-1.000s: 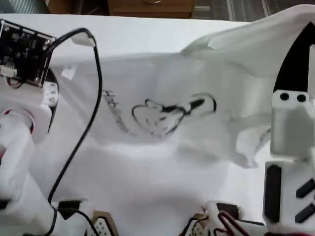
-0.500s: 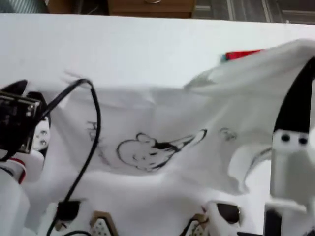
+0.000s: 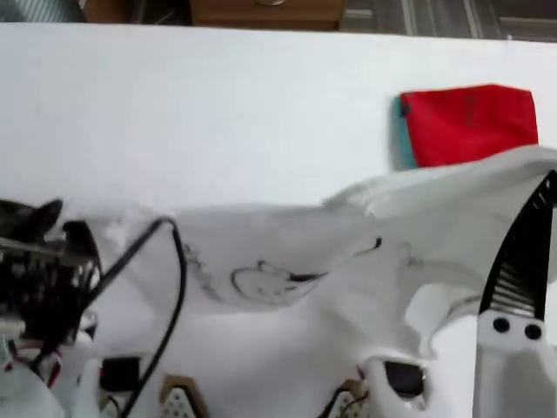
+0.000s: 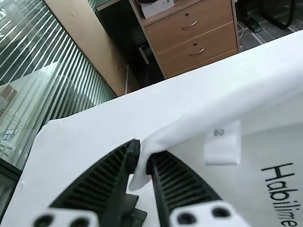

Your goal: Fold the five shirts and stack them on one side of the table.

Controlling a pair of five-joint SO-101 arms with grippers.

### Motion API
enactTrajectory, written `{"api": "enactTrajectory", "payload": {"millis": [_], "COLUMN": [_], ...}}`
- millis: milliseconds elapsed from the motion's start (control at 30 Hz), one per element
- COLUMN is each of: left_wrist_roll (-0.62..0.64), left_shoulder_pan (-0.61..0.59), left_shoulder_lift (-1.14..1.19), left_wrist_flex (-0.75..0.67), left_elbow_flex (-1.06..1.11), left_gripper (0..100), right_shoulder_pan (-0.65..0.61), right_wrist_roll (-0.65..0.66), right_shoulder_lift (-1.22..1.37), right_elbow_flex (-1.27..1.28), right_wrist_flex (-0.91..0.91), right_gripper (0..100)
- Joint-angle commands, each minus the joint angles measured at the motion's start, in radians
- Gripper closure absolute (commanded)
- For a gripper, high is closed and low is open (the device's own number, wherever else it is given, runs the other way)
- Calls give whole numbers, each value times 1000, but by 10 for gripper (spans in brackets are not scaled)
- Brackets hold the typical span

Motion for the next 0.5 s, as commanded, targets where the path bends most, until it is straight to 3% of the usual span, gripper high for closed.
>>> {"api": "enactTrajectory", "payload": {"millis": [0, 300, 467], "left_wrist_roll": [2, 3, -21], "left_shoulder_pan": [-11, -11, -11], "left_shoulder_lift": [-17, -51, 44], "left_wrist_flex": [-11, -23, -130], "left_elbow_flex": [4, 13, 119], "left_gripper": [973, 973, 973], "right_shoulder_pan": [12, 12, 8], "right_wrist_roll": [-2, -2, -3], "right_shoulder_lift": [-22, -54, 88], "right_elbow_flex": [-11, 5, 130], "right_wrist_flex": [-2, -1, -81], "right_gripper": [978, 978, 978]}}
